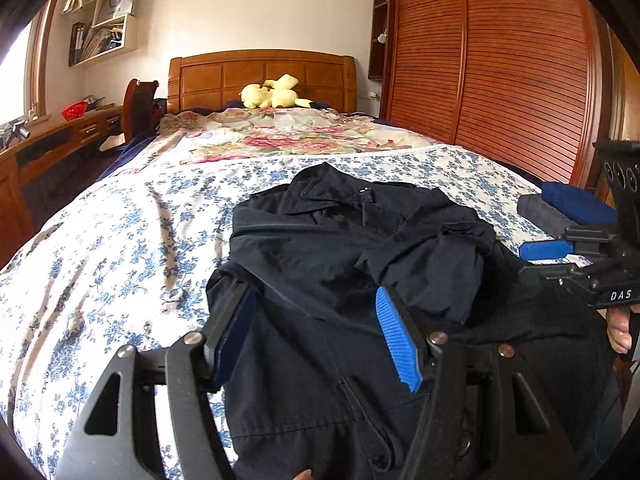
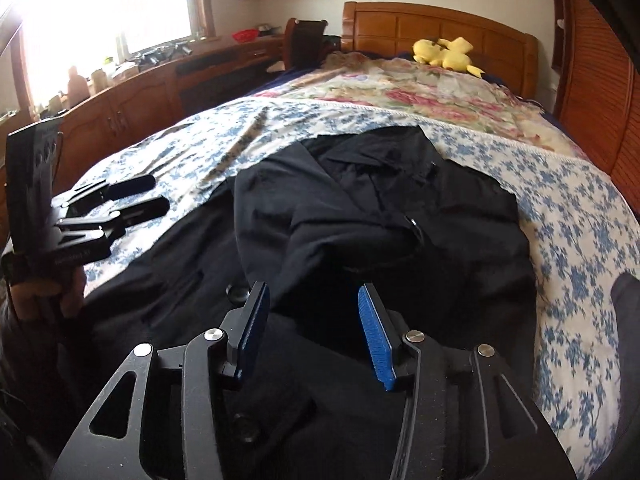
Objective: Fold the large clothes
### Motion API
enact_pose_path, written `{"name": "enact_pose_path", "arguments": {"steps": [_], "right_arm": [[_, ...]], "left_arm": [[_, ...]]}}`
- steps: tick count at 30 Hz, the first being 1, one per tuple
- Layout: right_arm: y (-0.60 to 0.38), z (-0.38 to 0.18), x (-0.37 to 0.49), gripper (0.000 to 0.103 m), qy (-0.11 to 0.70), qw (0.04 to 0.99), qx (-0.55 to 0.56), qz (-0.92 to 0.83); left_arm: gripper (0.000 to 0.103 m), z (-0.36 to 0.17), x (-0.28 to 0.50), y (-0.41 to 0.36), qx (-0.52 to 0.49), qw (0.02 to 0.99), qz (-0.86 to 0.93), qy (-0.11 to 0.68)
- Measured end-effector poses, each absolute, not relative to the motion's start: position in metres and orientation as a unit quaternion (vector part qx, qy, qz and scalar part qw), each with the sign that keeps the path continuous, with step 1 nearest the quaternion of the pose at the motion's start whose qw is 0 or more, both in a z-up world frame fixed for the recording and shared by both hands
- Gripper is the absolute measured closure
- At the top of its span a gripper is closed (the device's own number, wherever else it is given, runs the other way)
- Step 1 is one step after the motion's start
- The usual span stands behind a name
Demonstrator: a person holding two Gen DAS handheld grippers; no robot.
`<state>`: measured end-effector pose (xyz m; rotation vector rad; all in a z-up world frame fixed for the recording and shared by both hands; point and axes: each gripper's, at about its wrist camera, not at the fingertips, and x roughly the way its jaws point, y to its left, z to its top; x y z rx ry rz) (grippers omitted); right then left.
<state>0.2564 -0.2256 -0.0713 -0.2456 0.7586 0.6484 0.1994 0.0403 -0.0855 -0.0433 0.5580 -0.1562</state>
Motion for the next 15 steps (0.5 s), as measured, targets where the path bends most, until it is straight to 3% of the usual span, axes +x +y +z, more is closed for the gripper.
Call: {"name": "enact_pose_path", "arguments": {"steps": [15], "right_arm": [[-0.305,-0.1,0.248,0.055,0.38,0.89,-0.119,0.224]], "left_arm": [[0.041,-0.077,0.196,-0.025,0.021,0.948,-0.139,0.286]]}}
